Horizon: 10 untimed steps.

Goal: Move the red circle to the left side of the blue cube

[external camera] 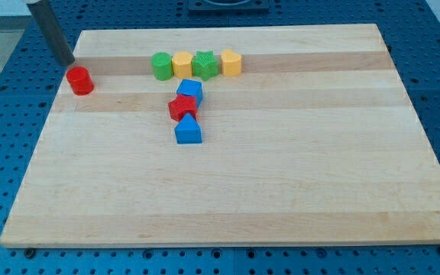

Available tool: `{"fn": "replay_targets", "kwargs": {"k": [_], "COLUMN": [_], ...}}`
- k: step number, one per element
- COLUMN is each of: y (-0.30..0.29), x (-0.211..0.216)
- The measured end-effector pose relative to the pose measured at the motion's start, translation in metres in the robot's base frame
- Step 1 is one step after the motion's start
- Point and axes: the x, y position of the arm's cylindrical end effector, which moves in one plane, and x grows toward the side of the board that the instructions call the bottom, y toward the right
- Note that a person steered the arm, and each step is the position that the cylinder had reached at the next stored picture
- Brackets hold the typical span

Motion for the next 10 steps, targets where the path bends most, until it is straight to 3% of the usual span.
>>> {"fn": "replay_targets", "kwargs": {"k": [3, 8, 10], "y": [0.027, 0.082, 0.089], "x": [0.080, 0.070, 0.140]}}
